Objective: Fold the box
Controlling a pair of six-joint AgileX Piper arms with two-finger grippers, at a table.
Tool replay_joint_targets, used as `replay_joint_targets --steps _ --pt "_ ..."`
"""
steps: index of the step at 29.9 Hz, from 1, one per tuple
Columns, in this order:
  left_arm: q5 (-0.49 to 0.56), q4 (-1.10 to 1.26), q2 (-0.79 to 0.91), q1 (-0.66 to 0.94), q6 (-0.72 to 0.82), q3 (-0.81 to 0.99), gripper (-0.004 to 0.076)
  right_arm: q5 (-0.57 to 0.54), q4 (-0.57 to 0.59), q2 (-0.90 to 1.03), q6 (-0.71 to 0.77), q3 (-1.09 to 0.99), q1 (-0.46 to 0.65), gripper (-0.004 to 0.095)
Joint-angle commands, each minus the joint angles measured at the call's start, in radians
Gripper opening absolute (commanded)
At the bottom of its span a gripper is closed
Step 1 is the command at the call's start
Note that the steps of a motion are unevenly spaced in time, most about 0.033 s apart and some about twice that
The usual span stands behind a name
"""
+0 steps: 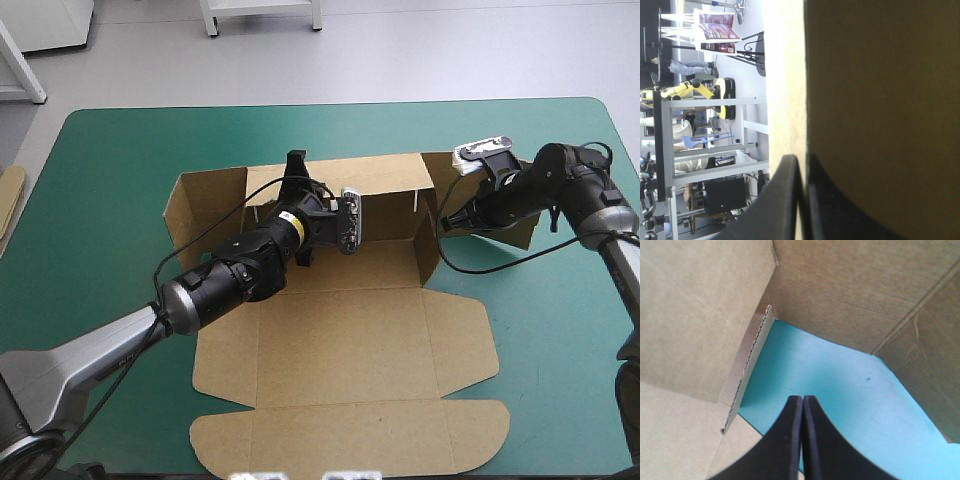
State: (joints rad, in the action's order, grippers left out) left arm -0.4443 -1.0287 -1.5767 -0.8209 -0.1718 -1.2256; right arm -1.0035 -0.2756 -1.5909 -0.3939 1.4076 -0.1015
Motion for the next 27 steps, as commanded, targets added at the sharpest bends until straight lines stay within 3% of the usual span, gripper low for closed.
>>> replay_joint_targets --steps 1,7,14,27 --pt "-0.007 0.014 0.031 -0.005 0.022 -0.018 -0.0008 -0.040 0.005 0.052 0.032 0.087 0.008 -0.0019" --pt "-0.007 0.016 0.031 -0.005 0.022 -0.018 -0.0008 -0.091 0.016 0.050 0.085 0.253 0.008 -0.0019" --pt "-0.007 0.016 0.031 -0.005 0.022 -0.018 -0.0008 -0.096 0.113 -0.009 0.139 0.454 0.008 -0.0015" --pt "-0.002 0.021 0.031 -0.005 0.029 -0.018 -0.0008 -0.077 0.136 -0.317 0.167 0.821 0.008 0.0003"
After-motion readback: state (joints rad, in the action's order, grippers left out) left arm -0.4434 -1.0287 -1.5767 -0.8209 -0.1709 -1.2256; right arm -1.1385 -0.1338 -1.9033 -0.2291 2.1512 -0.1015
